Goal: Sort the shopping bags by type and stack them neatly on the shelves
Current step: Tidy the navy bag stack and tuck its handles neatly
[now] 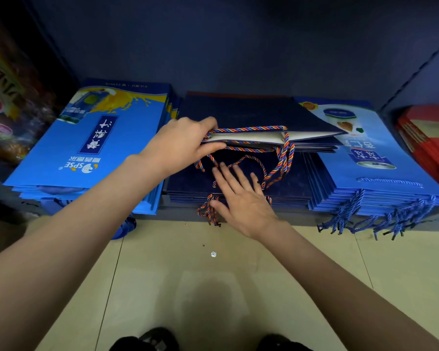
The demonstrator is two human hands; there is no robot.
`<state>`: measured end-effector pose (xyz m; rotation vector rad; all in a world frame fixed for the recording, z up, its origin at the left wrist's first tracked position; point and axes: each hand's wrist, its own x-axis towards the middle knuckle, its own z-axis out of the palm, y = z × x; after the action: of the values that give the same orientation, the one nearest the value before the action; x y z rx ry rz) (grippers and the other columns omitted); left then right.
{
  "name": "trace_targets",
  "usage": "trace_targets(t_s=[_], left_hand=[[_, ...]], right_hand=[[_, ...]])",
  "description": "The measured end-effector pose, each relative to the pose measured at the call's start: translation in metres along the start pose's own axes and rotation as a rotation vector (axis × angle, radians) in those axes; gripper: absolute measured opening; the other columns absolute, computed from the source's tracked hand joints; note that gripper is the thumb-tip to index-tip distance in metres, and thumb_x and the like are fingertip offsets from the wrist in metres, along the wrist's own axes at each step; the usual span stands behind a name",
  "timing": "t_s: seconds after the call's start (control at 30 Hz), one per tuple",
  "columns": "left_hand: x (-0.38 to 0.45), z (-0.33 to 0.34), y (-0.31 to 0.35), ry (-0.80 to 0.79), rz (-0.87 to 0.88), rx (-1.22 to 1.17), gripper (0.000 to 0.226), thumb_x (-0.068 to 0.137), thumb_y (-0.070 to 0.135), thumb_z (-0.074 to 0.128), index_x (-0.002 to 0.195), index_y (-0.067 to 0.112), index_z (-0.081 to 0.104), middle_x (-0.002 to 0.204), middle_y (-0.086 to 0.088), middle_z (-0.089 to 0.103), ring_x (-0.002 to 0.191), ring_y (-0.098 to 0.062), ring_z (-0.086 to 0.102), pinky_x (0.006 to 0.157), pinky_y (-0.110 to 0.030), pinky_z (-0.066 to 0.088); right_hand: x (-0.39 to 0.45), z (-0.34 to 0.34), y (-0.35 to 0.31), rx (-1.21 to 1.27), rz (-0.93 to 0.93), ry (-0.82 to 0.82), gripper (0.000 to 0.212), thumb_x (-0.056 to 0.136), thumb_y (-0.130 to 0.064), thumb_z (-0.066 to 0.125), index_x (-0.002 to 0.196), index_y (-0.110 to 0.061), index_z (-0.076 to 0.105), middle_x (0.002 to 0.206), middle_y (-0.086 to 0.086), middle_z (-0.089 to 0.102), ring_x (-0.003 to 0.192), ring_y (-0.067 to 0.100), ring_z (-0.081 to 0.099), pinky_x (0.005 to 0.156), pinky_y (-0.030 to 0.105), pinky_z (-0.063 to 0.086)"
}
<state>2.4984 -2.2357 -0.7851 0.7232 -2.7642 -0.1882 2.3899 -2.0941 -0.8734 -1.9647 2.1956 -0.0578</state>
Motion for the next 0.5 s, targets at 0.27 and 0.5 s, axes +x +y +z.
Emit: trace_targets(t_s=[0.27, 0.5], left_hand=[[-0.003, 0.006, 0.003, -0.077, -0.004, 0.065, 0.047, 0.088, 0.054, 0.046, 0.115, 0.014, 0.050, 0.097, -0.010, 0.066, 0.088, -0.036, 0.059, 0.072, -0.041, 0.046], [-0.003, 0.004, 0.005, -0.094, -0.005, 0.061, 0.048, 0.088, 0.053, 0.047, 0.115, 0.013, 0.050, 0.096, -0.010, 0.066, 0.087, -0.034, 0.059, 0.072, -0.042, 0.045]], right_hand=[[-0.072, -0.044, 0.015, 0.343, 0.177, 0.771, 0.020, 0.086, -0.029, 0.060, 0.078, -0.011, 0.060, 0.074, 0.000, 0.059, 0.071, 0.015, 0.049, 0.066, 0.025, 0.039], [-0.049, -0.038, 0.006, 1.179, 0.757, 0.693, 0.033, 0.076, -0.025, 0.076, 0.082, -0.021, 0.043, 0.083, -0.001, 0.060, 0.081, 0.013, 0.058, 0.076, 0.025, 0.040]])
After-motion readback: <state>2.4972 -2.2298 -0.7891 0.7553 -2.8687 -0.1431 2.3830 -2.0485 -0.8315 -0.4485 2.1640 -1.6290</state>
